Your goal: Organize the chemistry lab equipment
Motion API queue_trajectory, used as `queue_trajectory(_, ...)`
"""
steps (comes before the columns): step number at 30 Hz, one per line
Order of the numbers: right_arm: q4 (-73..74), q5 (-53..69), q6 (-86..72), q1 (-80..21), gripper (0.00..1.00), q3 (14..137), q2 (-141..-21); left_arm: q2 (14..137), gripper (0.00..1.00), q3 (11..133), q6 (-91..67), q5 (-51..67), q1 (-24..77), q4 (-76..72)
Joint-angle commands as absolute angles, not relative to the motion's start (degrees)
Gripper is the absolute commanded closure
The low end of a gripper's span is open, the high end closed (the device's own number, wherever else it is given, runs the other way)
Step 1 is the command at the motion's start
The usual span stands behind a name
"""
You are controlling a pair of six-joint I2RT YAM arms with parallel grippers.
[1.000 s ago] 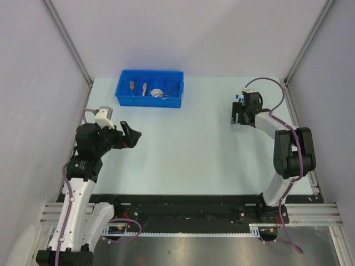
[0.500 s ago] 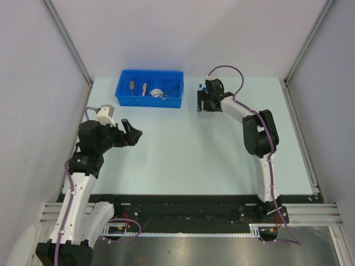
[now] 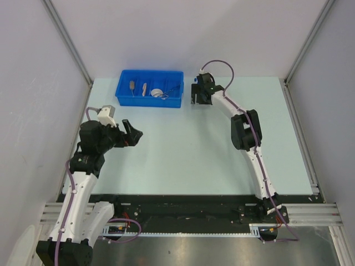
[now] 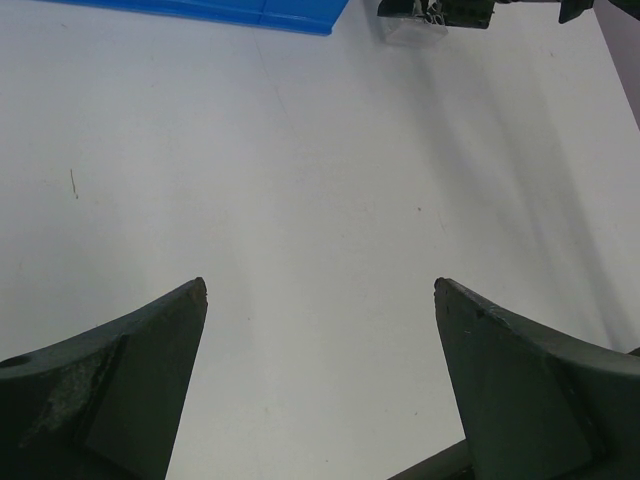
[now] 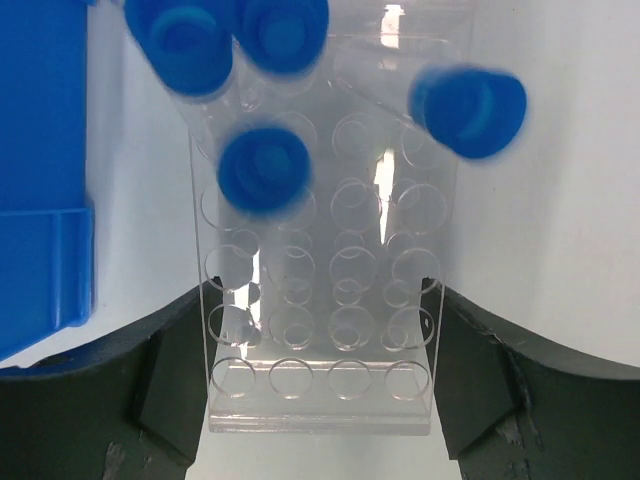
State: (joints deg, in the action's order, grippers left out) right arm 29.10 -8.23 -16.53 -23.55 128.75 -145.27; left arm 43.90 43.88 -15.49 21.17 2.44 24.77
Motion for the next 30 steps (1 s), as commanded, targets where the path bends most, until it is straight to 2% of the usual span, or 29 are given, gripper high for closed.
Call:
queue_trajectory(1, 30.8, -11.4, -14.9, -24.0, 0.53, 133.2, -146.7, 43.9, 0.0, 43.2, -15.2, 21.3, 2.0, 23.3)
queue_trajectory(11, 30.5, -10.5, -11.3, -24.2, 0.22, 132.6, -146.2, 43.8, 0.0, 43.0, -15.4, 21.9, 2.0, 23.0)
queue_trajectory(12, 30.3, -11.1, -11.1, -24.3, 0.18, 132.3, -145.6, 43.7, 0.0, 43.1, -15.5, 21.8, 2.0, 23.1)
queue_trajectory(14, 30.0, -11.0, -10.7, -24.3, 0.01, 131.3, -144.4, 43.3, 0.0, 43.1, -15.5, 21.8, 2.0, 23.4)
queue_trajectory(22, 29.7, -11.4, -10.0, -24.4, 0.0, 127.6, -137.7, 41.3, 0.0, 44.1, -15.6, 21.9, 2.0, 24.8)
queue_trajectory(30, 29.1, -10.7, -4.7, -24.4, 0.0, 114.2, -121.2, 39.6, 0.0, 45.4, -15.7, 23.0, 2.0, 25.4)
